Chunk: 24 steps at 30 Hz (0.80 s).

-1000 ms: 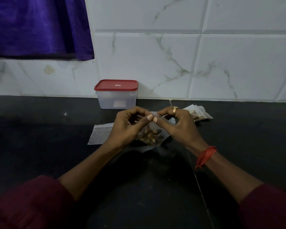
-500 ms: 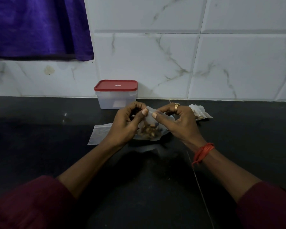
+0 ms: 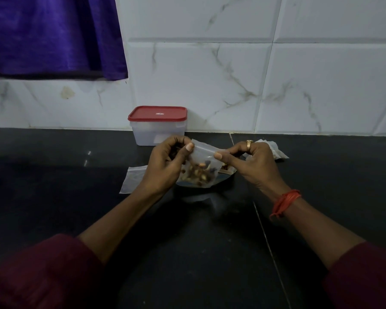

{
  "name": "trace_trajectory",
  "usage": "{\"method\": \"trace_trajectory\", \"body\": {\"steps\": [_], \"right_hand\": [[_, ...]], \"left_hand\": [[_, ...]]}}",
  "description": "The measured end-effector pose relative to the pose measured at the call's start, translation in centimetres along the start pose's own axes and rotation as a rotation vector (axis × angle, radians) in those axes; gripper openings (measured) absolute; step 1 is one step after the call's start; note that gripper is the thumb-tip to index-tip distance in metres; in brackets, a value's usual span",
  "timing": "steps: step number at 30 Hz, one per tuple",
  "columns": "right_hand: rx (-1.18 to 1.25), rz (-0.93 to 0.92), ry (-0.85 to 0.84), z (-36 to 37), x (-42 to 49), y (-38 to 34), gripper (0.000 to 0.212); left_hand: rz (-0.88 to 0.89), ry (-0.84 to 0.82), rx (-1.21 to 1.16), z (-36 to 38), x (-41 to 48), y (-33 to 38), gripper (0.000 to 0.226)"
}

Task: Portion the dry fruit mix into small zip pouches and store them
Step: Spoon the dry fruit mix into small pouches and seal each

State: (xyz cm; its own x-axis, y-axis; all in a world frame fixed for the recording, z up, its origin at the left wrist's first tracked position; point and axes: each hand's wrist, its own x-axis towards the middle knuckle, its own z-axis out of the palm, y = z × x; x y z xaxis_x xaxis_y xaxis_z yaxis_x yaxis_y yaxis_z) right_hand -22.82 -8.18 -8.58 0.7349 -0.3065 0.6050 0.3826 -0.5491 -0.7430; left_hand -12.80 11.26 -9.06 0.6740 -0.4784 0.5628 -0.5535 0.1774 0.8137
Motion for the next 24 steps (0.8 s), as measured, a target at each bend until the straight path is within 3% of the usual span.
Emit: {"method": "trace_trajectory", "body": {"steps": [4,8,13,17,21,24], "right_hand": [[0.010,-0.011,0.031,-0.7,0.0,0.3,0.041],[-0.093,-0.091,-0.078,-0.3,-0.3,0.0,0.037],[-0.255,-0.118,-0.157,0.9,-0.7,0.4,0.057],[-0.226,-0.077,-0.147,1.0,-0.9,0.4,0.049],[-0.079,0.036,-0.100,0.6,-0.1,0.3,0.032],[-0.009,0.133,0.100,-1.2,1.4,1.1,0.031]], "left_hand": [[-0.028,0.039,-0.078,0.0,-0.1,-0.2,0.008],[-0.032,0.065,-0.154,-0.4,0.0,-0.3,0.009],[-0.085,0.096,-0.248,-0.3,0.2,-0.3,0.008],[-0.112,0.117,-0.320,-0.2,0.2,-0.4,0.008],[-0.174,0.108,-0.335,-0.3,0.3,0.1,0.036],[-0.209,0.121,-0.278,-0.8,0.6,-0.1,0.058]]}}
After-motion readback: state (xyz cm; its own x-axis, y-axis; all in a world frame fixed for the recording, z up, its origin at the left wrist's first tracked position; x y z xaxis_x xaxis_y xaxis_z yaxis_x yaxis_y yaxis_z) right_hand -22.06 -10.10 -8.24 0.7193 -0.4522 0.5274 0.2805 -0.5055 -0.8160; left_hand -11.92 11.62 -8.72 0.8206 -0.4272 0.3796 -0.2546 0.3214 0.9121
